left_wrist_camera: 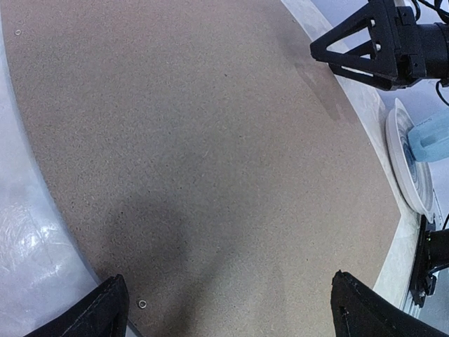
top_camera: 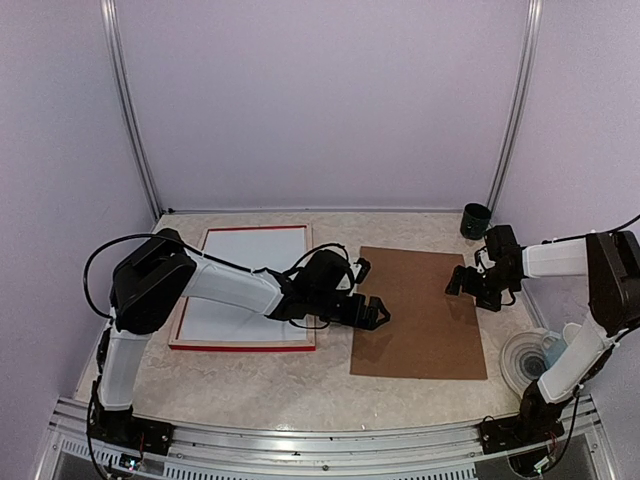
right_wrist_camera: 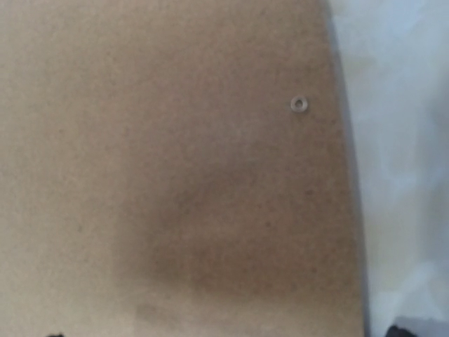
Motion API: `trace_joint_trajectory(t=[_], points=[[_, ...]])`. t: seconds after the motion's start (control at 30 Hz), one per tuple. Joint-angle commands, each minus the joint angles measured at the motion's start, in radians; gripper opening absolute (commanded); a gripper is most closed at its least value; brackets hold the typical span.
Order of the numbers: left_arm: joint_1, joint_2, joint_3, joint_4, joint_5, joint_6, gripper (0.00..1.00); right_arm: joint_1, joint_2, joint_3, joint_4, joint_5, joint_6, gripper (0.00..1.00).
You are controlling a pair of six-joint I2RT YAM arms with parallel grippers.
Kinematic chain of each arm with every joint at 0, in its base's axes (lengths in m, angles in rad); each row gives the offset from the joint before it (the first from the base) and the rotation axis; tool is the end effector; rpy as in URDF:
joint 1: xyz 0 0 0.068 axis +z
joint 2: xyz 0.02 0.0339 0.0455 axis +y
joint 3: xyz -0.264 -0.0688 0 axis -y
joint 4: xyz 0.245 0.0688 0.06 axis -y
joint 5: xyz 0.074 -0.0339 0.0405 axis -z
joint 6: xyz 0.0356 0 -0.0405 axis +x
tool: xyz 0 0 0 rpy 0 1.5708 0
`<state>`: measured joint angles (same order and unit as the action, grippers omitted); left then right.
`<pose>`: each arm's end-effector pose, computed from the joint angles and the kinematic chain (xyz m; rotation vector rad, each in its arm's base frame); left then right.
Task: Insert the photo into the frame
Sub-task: Turn over the backboard at the center of the board.
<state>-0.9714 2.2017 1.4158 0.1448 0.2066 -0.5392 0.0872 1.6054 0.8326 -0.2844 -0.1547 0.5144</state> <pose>0.2639 -0.3993 0.1307 0.6382 2.3238 -1.0090 0.2985 0.0316 0.1542 0.5124 2.6183 0.4050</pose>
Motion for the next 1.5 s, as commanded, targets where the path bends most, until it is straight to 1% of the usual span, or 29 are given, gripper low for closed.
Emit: trace_joint_trajectory(t=[0.0,0.3,0.43,0.77,1.17,1.33,1.47], points=[[-0.006,0.033,0.030,-0.014,-0.001,-0.011,0.99,-0.015,0.007,-0.018,0.016,-0.005,-0.001,0.99],[-0.006,0.044,0.020,-0.036,-0.013,-0.020,0.99,-0.019,0.005,-0.016,0.014,-0.037,-0.002,0.99],[-0.006,0.044,0.006,-0.031,-0.010,-0.024,0.99,-0.030,0.009,-0.025,0.023,-0.079,-0.002,0.99],[-0.006,0.050,0.000,-0.027,-0.004,-0.026,0.99,-0.073,-0.045,-0.061,0.095,-0.272,0.004,0.97],[-0.002,0.038,-0.009,-0.023,-0.019,-0.027,0.99,-0.078,-0.140,-0.035,0.091,-0.478,0.024,0.95],[0.018,0.006,-0.034,-0.004,-0.022,-0.031,0.99,-0.078,-0.141,-0.052,0.140,-0.566,0.056,0.94],[0.020,-0.002,-0.037,-0.001,-0.020,-0.031,0.99,-0.111,-0.139,-0.070,0.192,-0.637,0.094,0.94]])
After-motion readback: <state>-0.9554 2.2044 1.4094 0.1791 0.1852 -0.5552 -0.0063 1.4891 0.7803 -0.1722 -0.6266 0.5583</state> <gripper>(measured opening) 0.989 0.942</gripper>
